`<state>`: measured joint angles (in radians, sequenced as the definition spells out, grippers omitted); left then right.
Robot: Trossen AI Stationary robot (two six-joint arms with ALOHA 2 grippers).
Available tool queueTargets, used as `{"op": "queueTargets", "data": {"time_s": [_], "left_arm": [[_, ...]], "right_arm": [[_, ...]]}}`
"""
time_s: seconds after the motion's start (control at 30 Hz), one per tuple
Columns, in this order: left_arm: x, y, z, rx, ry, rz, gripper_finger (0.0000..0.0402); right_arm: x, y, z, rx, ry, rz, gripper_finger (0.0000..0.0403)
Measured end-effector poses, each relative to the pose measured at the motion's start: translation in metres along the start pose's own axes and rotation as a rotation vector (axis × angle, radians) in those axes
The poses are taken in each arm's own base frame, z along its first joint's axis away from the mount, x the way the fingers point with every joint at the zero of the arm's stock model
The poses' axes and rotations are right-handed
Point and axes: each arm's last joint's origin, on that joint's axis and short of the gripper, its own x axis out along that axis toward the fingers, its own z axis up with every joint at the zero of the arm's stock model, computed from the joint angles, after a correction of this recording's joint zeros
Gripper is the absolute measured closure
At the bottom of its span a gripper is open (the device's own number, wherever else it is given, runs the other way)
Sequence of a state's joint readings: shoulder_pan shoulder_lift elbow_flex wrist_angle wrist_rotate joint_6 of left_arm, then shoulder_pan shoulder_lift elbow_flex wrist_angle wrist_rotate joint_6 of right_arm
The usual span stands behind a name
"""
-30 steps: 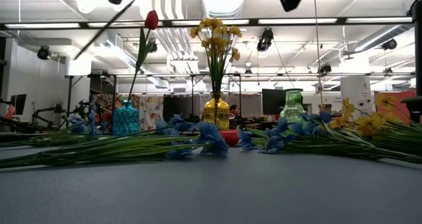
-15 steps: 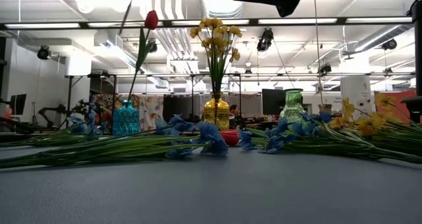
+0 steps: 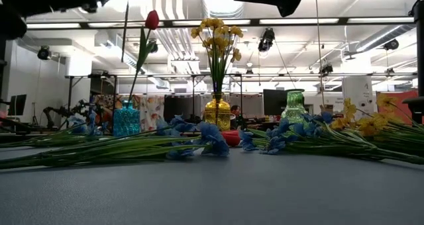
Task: Sort flowers into vase by color
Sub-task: Put the left red tulip into the blue vase
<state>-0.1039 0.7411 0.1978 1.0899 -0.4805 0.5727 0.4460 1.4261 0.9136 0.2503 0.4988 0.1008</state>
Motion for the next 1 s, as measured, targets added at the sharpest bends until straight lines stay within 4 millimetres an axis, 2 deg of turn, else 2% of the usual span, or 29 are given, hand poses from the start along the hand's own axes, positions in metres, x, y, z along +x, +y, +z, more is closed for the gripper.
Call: {"op": "queueTargets", "data": {"time_s": [0.33,0.57,1.0], "left_arm": [[0.007,0.023,-0.025,0.016,0.085,0.171,0.0401],[0.012,0.035,-0.035,-0.057,0.107,0.240,0.0401],[0.014,0.043,-0.041,-0.163,0.108,0.305,0.0401]], "right_arm": [[0.000,0.000,0.001,-0.003,-0.004,-0.001,0.0193],[0.000,0.000,0.001,-0.008,-0.009,-0.001,0.0193],[0.000,0.000,0.002,-0.006,-0.016,0.000,0.0193]]}}
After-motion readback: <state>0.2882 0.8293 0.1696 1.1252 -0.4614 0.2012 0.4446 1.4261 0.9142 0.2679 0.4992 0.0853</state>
